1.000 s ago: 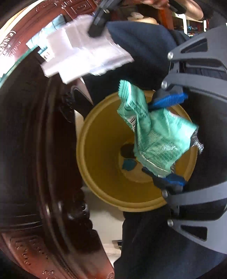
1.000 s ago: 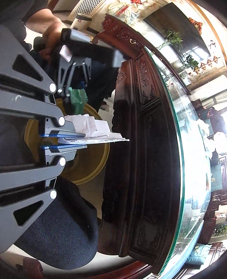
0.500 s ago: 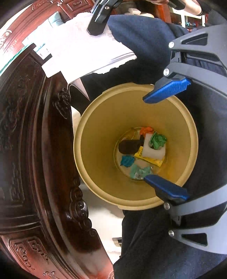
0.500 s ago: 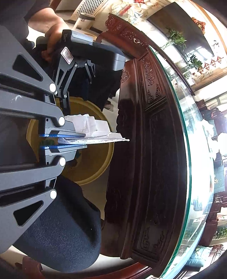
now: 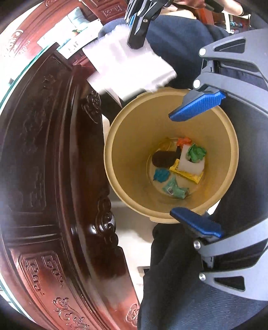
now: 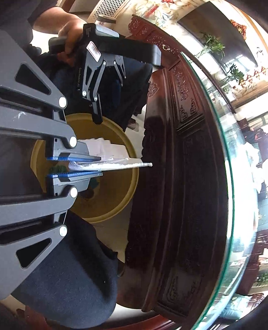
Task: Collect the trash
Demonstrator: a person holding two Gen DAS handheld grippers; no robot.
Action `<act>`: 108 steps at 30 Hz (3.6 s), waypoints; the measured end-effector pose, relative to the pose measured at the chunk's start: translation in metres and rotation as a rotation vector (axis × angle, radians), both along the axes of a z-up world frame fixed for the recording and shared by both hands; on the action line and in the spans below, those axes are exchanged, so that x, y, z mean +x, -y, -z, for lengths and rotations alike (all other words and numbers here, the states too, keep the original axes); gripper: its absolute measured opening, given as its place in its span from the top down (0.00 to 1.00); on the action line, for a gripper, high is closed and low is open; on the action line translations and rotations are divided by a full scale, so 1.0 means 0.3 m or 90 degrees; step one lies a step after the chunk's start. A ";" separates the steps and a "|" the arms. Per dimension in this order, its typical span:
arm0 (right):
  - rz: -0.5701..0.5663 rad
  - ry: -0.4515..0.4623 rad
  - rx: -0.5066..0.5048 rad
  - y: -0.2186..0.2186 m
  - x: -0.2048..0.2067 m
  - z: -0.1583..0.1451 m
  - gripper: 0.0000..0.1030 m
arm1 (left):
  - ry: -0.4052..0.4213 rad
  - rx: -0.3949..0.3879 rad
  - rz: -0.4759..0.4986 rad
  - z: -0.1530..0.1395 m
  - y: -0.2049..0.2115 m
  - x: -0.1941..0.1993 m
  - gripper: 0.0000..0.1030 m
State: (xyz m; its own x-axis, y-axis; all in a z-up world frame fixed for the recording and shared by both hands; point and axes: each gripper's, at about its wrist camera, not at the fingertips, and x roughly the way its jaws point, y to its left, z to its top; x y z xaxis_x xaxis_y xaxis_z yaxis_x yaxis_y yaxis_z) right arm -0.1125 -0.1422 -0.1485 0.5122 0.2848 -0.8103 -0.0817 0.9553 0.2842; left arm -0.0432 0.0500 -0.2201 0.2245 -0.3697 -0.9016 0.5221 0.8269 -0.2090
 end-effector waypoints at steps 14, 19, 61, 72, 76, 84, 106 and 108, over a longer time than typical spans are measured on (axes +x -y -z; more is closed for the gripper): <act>-0.006 -0.020 -0.008 -0.002 -0.002 0.033 0.72 | -0.005 0.005 0.010 0.023 0.023 0.007 0.16; -0.010 -0.026 -0.006 -0.013 -0.002 0.040 0.72 | -0.006 0.005 0.010 0.028 0.026 0.010 0.16; 0.067 0.074 -0.020 -0.061 -0.062 -0.021 0.20 | 0.162 -0.001 -0.070 -0.211 0.041 -0.033 0.04; 0.070 0.189 -0.075 -0.082 -0.016 -0.216 0.08 | 0.269 -0.048 -0.127 -0.439 0.018 0.021 0.04; 0.062 0.164 -0.070 -0.095 -0.014 -0.189 0.08 | 0.265 -0.039 -0.121 -0.437 0.027 0.013 0.04; 0.081 0.157 -0.091 -0.073 -0.043 -0.193 0.08 | 0.239 -0.025 -0.115 -0.424 0.036 -0.011 0.04; 0.134 0.293 -0.142 0.015 0.206 -0.470 0.08 | 0.342 -0.050 -0.134 -0.628 0.150 0.217 0.04; 0.141 0.307 -0.145 0.026 0.241 -0.498 0.08 | 0.356 -0.053 -0.140 -0.653 0.150 0.253 0.04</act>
State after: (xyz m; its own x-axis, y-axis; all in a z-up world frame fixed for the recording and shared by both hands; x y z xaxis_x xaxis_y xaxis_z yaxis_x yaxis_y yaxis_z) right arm -0.0401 -0.1499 0.0007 0.8662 -0.0260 -0.4991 0.0587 0.9970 0.0500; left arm 0.0327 0.0051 -0.0243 0.7351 -0.3244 -0.5953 0.3897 0.9207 -0.0205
